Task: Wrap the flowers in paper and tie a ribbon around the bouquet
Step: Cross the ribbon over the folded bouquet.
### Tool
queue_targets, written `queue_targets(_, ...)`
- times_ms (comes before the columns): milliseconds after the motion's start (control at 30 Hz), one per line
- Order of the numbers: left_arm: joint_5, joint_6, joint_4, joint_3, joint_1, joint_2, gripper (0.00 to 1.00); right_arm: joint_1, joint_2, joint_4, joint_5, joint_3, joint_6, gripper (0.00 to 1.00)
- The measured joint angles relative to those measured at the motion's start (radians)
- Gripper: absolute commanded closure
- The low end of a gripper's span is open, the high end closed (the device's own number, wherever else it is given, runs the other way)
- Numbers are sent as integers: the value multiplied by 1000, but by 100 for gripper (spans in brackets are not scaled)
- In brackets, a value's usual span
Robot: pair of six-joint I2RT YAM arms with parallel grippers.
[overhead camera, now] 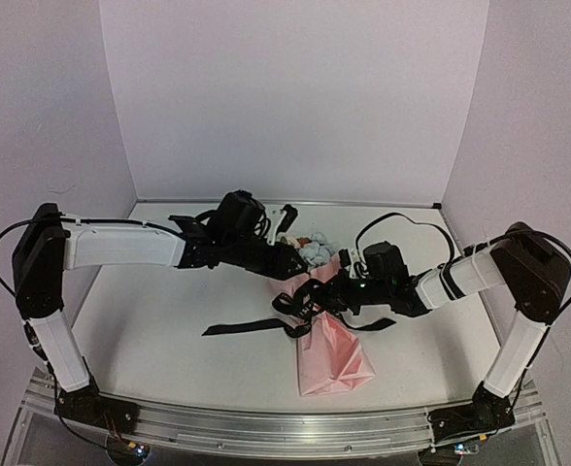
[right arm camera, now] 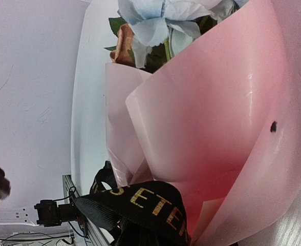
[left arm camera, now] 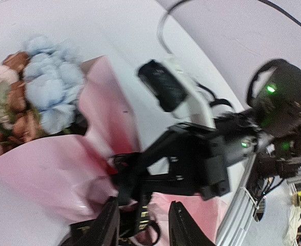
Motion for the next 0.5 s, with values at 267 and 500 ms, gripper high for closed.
queue_targets(267, -48, 21, -149, 84, 123, 111, 87, 0, 0, 0, -2, 0, 0, 99)
queue_targets(500, -46, 61, -237, 104, 66, 186, 88, 0, 0, 0, -4, 0, 0, 99)
